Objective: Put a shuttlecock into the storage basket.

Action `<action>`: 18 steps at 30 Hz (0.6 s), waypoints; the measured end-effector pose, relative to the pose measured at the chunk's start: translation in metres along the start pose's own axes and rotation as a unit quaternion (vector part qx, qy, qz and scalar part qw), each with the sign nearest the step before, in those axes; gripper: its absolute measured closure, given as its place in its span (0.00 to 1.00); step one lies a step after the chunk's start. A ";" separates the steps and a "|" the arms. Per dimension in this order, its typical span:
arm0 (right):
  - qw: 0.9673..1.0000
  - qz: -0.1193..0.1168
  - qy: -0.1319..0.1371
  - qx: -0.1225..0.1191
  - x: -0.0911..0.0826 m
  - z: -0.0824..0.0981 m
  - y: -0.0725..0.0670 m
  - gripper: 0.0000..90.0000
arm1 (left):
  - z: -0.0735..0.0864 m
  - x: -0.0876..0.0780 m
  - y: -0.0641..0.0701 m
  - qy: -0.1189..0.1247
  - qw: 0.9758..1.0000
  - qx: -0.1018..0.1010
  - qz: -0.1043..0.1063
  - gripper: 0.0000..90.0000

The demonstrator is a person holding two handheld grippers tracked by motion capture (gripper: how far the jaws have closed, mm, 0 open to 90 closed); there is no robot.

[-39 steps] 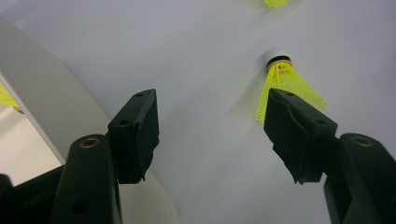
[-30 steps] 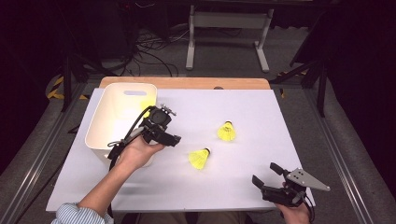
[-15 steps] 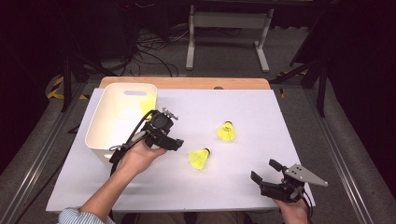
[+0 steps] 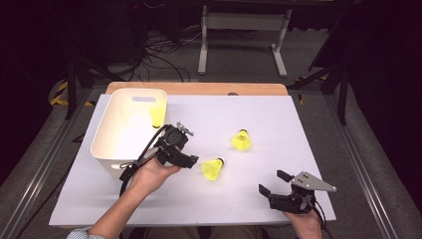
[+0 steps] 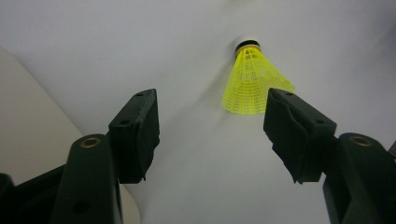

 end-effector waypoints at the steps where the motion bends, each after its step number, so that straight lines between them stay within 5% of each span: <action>1: 1.000 -0.001 -0.004 -0.002 0.002 0.000 -0.001 0.18 | 0.000 0.001 0.001 -0.001 1.000 0.001 -0.001 0.41; 18: 0.998 -0.019 -0.053 0.002 0.033 -0.018 -0.019 0.29 | 0.006 0.011 0.008 -0.017 1.000 0.009 0.003 0.41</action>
Point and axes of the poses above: each handheld gripper's, and its own axes: x roughly forward along the jaws, z roughly out of its underside, y roughly to its right, the point moved 2 cm from there along x, roughly forward along the jaws, and after that the axes turned 7 degrees about y, right-handed, at the moved point
